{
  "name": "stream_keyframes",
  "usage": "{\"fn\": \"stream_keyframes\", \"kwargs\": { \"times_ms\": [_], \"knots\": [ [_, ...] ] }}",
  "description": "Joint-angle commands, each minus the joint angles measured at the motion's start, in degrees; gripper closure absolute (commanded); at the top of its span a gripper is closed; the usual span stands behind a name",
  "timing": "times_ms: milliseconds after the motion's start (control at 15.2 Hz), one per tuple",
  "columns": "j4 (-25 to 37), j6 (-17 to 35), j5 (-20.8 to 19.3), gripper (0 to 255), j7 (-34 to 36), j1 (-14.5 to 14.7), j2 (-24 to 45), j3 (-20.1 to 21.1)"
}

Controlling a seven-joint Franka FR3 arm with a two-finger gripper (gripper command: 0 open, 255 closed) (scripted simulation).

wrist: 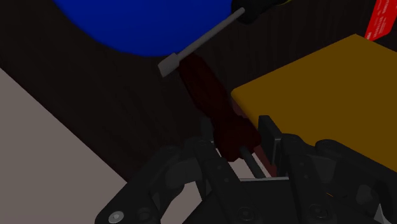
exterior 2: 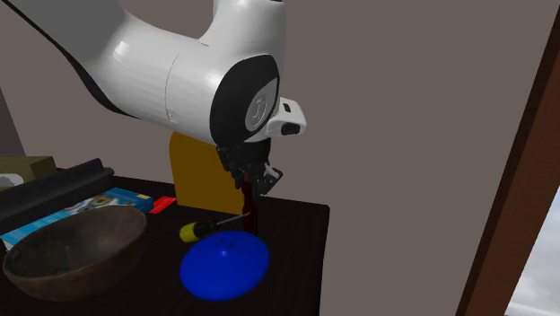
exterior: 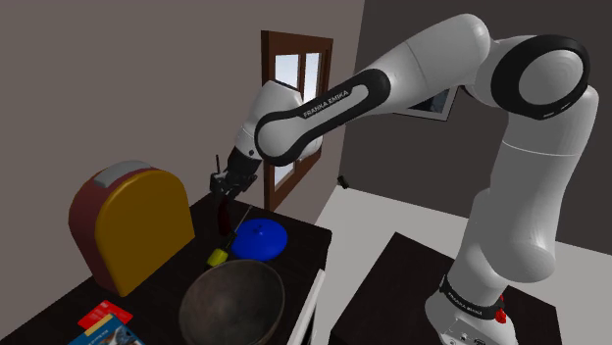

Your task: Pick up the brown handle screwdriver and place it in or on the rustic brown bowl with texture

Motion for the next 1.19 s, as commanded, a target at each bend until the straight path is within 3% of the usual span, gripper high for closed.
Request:
{"fn": "stream_keyframes", "kwargs": {
  "times_ms": [0,1122],
  "knots": [
    [0.55,-1.09,-0.25,255,0.33,-0.03,-0.57,-0.08],
    [8.09,-13.25,-2.6,255,3.76,-0.38,-5.38,-0.68]
  ]
}}
